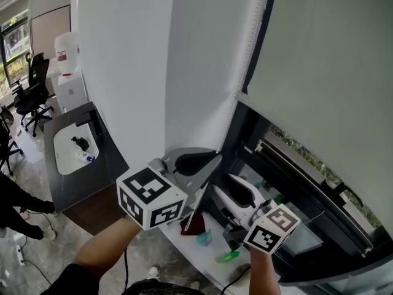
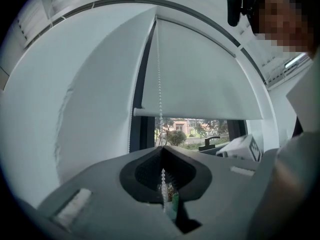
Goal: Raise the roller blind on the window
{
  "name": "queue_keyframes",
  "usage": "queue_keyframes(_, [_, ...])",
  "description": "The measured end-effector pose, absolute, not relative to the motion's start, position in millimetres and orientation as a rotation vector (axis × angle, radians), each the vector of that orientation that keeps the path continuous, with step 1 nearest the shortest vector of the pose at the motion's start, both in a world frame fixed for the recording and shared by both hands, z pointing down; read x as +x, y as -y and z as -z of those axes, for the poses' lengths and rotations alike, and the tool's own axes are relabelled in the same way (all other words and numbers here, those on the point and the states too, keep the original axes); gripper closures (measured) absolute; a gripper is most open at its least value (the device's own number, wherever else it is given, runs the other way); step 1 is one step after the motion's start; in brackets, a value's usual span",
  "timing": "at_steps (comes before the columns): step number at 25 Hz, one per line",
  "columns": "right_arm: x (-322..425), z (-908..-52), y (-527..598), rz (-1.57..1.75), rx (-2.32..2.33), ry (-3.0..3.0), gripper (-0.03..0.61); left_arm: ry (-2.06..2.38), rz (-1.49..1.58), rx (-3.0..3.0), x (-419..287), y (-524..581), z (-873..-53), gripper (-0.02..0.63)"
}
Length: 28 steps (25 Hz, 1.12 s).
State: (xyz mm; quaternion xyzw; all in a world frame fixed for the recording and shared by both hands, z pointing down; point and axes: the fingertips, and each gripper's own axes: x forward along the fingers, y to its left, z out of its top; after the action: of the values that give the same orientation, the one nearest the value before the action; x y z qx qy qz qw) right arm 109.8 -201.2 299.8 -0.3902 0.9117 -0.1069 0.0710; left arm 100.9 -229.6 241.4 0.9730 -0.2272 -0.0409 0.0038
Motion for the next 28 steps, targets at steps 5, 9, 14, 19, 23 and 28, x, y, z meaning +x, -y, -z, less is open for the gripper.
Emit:
queue_keyframes(5, [107.6, -225.2, 214.8, 0.164, -1.132, -2.704, 0.403, 0.740, -0.006, 3.024, 97.5, 229.6, -285.7, 0.604])
queue_keyframes(9, [90.6, -193.9, 226.4, 0.034, -1.149, -2.740, 0.435, 0.729, -0.161, 2.999, 101.1, 226.8, -321.6, 0.604])
queue_keyframes(14, [81.0, -178.8, 228.4, -0.003, -1.121, -2.751, 0.468, 0.707, -0.363, 2.933, 100.2, 225.6, -372.4, 0.604])
queue_keyframes(19, [78.0, -184.6, 235.4, -0.044, -1.177, -2.761, 0.527, 0.715, -0.442, 2.896, 100.9, 225.2, -406.6, 0.604])
queue_keyframes(23, [83.0, -186.5, 239.2, -0.039, -1.184, -2.763, 0.569, 0.691, -0.462, 2.892, 102.9, 223.8, -410.2, 0.604])
queue_keyframes(28, [97.3, -196.8, 236.8, -0.055, -1.197, -2.712, 0.572, 0.598, -0.306, 2.840, 89.5, 217.6, -385.3, 0.556])
